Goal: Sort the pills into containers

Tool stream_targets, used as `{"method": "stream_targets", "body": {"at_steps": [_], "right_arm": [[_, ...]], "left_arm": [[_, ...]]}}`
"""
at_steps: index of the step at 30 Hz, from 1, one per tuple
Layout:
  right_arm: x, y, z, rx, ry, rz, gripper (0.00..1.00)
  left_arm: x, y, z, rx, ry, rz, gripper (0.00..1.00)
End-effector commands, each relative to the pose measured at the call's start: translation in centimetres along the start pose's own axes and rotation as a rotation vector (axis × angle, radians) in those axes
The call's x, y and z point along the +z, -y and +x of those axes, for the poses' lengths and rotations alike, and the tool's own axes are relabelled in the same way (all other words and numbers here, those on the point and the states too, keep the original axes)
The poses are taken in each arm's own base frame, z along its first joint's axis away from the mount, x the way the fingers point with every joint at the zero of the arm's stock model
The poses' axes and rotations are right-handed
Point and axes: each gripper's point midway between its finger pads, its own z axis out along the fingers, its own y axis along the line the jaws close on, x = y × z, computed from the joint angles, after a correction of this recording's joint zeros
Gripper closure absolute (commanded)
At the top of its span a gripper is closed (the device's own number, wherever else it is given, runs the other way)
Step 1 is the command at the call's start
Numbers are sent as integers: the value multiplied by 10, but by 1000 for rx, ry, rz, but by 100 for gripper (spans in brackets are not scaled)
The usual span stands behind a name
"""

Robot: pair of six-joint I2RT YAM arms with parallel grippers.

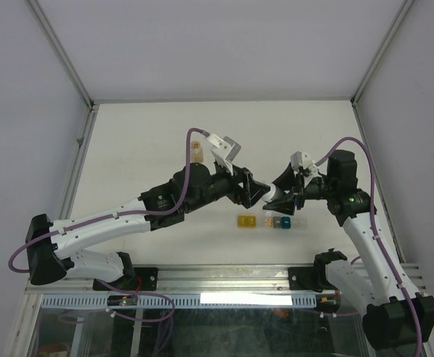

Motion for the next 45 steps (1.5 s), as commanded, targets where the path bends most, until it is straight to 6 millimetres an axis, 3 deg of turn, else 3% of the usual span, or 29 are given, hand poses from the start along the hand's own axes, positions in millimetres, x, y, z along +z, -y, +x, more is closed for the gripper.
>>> {"method": "stream_targets", "body": {"at_steps": [1,24,27,31,34,37,42,45], "right_arm": [[-1,3,-11,-45,13,5,100],[-1,3,-11,-48,13,6,100],[-1,3,-12,-48,13,5,100],[-1,3,-12,-50,14,5,100],[-1,3,-12,-50,14,6,100],[-1,1,-13,-56,16,4,100],[-2,-1,-14,-59,19,-1,100],[-1,0,-14,-60,18,0,100]], "left_arm": [[2,20,-23,-30,41,41,29],[10,32,-6,-34,-41,108,46],[10,35,-5,-33,-49,123,54],[8,40,0,-18,-69,160,77],[4,48,6,72,-90,242,87],[-3,56,17,273,-95,398,98],[-25,56,42,588,-154,705,99],[-30,48,43,696,-154,787,97]]}}
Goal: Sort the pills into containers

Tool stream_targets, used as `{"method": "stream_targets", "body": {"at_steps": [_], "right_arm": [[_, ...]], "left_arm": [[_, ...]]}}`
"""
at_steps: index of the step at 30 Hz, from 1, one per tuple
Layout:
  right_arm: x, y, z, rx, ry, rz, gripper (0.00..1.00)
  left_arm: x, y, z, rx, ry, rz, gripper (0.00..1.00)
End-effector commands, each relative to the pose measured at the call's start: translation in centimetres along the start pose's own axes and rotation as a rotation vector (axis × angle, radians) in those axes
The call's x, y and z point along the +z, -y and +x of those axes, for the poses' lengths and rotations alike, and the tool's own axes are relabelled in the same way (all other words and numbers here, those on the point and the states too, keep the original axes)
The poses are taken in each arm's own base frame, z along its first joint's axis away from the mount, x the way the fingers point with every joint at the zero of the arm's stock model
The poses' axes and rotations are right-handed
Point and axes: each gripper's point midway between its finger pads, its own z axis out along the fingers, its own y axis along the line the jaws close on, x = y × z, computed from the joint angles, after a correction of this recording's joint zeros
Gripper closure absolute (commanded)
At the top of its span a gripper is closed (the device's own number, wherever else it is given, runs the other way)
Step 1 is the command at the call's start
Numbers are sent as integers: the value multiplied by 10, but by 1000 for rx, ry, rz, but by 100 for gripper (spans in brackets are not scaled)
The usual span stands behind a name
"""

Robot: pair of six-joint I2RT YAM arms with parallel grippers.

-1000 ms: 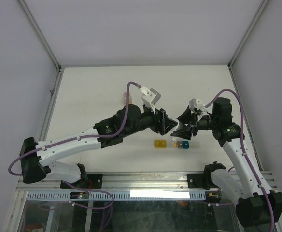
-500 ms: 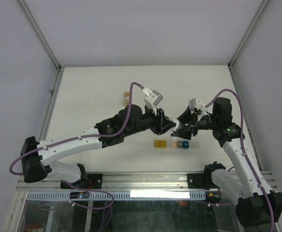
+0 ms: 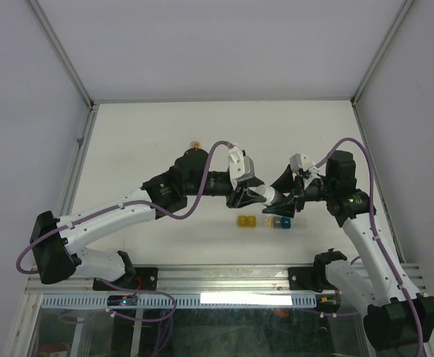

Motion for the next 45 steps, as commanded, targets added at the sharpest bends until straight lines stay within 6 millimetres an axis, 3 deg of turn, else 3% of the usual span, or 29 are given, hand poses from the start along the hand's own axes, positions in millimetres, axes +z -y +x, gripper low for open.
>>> {"method": "stream_targets", "body": {"at_steps": [1,4,6,7,10,11,12,16,20,24,27,33,39,45], "right_arm": [[-2,7,-13,-70,8,33,100],[-3,9,-12,-69,7,39,100],[-3,9,-12,-67,7,38,100],[-3,9,-12,-69,7,38,100],[-3,10,-12,-68,6,40,100],[-3,9,-12,-67,6,38,100],[-3,9,-12,-67,6,39,100],[-3,9,-11,-67,7,38,100],[-3,9,-12,-70,8,37,100],[-4,9,-11,-67,8,40,100],[-4,10,-11,-64,8,37,100],[-3,11,-9,-60,6,40,100],[-3,12,-9,-57,5,41,100],[-3,12,-8,-56,5,41,100]], "left_arm": [[-15,38,3,287,9,350,95],[-18,25,-7,310,32,352,89],[-18,20,-18,318,52,343,73],[-17,19,-23,313,63,337,62],[-16,12,-41,264,119,271,12],[-16,8,-48,243,143,235,3],[-19,5,-55,227,169,202,1],[-35,0,-80,140,280,98,1],[-61,9,-98,33,403,53,1],[-80,8,-94,-147,496,0,1],[-83,-5,-80,-321,501,-81,3],[-59,-21,-49,-532,368,-233,24],[-28,-22,-38,-515,231,-368,27],[-16,-25,-34,-510,181,-387,33]]}}
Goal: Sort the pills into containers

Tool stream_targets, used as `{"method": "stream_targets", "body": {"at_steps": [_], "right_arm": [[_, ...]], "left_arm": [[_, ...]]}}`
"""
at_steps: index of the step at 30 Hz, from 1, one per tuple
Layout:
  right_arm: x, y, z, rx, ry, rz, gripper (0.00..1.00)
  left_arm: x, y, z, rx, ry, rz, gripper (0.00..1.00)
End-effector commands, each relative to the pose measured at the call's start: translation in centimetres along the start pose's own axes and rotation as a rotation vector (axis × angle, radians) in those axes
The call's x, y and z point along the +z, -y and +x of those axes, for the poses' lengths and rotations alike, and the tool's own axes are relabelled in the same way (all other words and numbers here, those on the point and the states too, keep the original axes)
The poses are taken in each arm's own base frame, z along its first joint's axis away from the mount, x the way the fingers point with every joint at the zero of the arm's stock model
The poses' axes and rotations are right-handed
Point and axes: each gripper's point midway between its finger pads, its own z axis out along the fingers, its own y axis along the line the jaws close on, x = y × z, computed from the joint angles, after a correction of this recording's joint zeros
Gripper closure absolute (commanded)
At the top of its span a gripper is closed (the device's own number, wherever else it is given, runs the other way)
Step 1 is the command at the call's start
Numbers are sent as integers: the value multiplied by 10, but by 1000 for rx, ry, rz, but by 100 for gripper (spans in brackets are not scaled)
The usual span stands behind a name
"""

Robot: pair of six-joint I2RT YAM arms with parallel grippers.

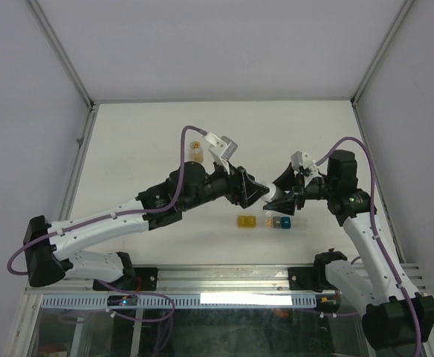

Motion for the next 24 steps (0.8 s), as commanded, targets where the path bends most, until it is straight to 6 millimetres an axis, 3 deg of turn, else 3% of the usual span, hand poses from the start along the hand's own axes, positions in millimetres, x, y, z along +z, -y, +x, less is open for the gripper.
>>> {"method": "stream_targets", "body": {"at_steps": [1,16,24], "right_arm": [[-1,3,-10,-55,13,4,100],[-1,4,-10,-57,12,7,100],[-1,4,-10,-56,12,7,100]], "left_arm": [[5,0,-17,9,24,-48,35],[15,19,-2,8,-60,50,51],[17,29,10,71,-122,135,76]]}}
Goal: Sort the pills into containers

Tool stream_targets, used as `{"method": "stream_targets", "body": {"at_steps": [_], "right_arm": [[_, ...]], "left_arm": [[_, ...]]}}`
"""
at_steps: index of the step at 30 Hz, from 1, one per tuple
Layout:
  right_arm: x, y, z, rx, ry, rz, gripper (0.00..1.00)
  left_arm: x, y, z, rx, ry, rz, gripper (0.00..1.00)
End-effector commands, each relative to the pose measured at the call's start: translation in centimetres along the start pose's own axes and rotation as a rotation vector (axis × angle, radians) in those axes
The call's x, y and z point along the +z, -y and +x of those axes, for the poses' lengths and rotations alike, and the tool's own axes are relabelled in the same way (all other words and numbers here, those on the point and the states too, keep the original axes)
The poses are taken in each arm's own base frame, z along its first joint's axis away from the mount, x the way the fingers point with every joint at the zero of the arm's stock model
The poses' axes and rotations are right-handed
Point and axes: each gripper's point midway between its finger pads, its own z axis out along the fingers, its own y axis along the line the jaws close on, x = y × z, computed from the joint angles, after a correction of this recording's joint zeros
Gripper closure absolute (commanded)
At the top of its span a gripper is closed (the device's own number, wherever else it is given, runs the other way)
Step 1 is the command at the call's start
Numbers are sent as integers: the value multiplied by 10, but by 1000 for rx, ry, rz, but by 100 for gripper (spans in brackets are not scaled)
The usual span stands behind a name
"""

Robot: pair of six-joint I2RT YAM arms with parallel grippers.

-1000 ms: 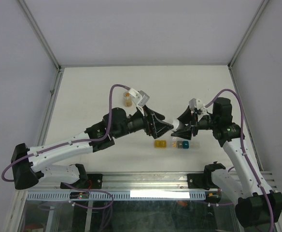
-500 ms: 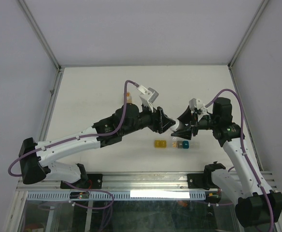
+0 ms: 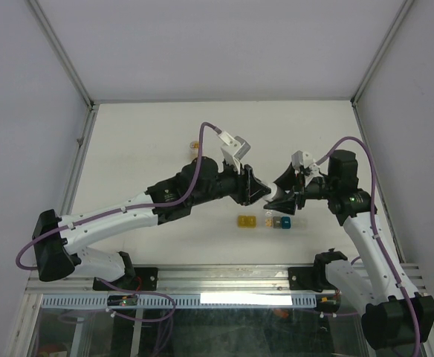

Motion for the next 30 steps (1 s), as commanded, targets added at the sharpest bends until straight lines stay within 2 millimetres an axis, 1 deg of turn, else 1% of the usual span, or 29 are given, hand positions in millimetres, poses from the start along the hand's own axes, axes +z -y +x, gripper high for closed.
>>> {"method": "stream_targets", "body": {"at_steps": [1,3,4,6,10,13,14,15,16,17,18,20,21,23,24,25,26,27,29,30], "right_arm": [[0,2,-11,-65,15,1,100],[0,2,-12,-66,15,-1,100],[0,2,-12,-67,16,-1,100],[-1,2,-12,-69,15,0,100],[-1,2,-12,-71,16,1,100],[-1,2,-12,-70,15,3,100],[-1,2,-13,-72,16,2,100],[-1,2,-12,-70,16,1,100],[-1,2,-12,-71,16,1,100],[-1,2,-12,-72,16,2,100],[-1,2,-12,-72,16,3,100],[-2,2,-12,-72,16,4,100],[-2,2,-12,-73,15,4,100],[-2,2,-12,-75,15,5,100],[-2,2,-11,-75,14,5,100],[-2,3,-12,-74,14,5,100],[-2,2,-12,-74,14,5,100],[-2,2,-12,-76,14,6,100],[-2,3,-11,-74,14,5,100],[-2,3,-11,-74,14,6,100]], "left_arm": [[-3,37,-7,97,-20,180,79],[-6,45,0,216,-46,263,90],[-10,51,7,283,-68,331,92],[-17,54,17,422,-91,428,95],[-31,44,31,663,-149,605,96],[-41,36,44,767,-213,793,95],[-42,33,45,790,-219,835,95],[-41,30,40,804,-213,842,94],[-30,22,42,788,-236,835,93],[-23,19,36,778,-237,823,92],[-17,17,31,767,-236,815,89],[-10,17,16,755,-221,795,71],[-6,18,9,750,-210,769,61],[-5,18,-7,725,-165,697,37],[-6,18,-15,714,-121,658,26],[-10,19,-23,687,-73,625,12],[-19,27,-46,683,50,584,3],[-27,26,-50,622,88,539,1],[-49,34,-72,529,252,507,1],[-60,37,-75,481,287,508,1]]}}
